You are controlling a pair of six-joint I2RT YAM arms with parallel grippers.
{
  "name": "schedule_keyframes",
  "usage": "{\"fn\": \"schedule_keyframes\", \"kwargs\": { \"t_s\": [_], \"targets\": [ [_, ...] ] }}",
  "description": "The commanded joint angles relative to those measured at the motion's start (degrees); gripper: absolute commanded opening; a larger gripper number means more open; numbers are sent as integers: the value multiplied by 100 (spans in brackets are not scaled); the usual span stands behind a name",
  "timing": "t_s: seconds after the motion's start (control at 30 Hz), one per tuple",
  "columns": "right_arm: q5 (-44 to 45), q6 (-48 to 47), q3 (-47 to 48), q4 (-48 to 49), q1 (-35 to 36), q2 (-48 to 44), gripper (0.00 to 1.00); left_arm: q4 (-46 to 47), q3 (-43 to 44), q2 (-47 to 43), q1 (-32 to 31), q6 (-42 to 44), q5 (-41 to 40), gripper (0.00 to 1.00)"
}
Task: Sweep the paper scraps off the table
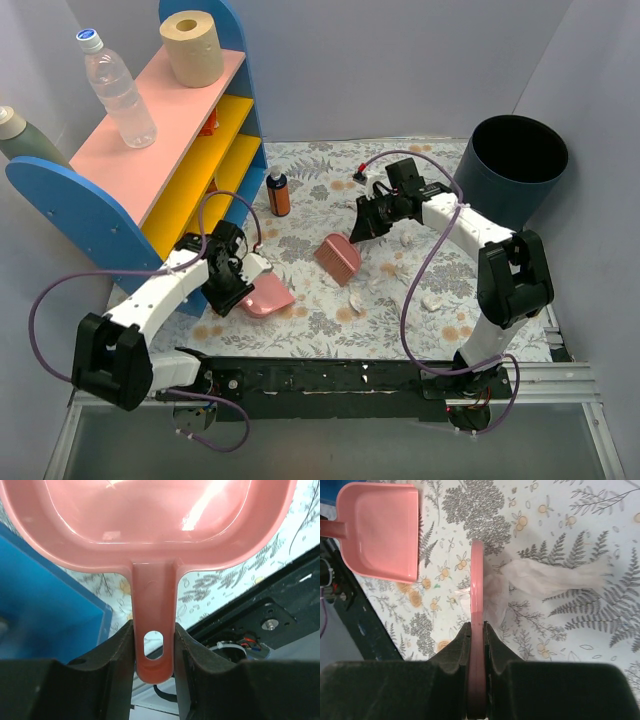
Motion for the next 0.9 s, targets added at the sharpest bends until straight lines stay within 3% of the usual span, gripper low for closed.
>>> {"fn": "schedule_keyframes", "kwargs": {
  "t_s": [0.0,0.13,0.47,0.87],
  "targets": [
    [365,-335,213,-114,-12,-232,1,431,525,504,-183,154,374,0],
    [198,-194,283,-87,-12,-600,1,484,640,786,-368,250,339,0],
    [30,-651,152,-218,-12,-1480,1,458,-2,505,-421,769,295,0],
    [2138,-879,169,-553,-56,-1911,1,274,428,698,-1194,611,304,0]
  ]
}}
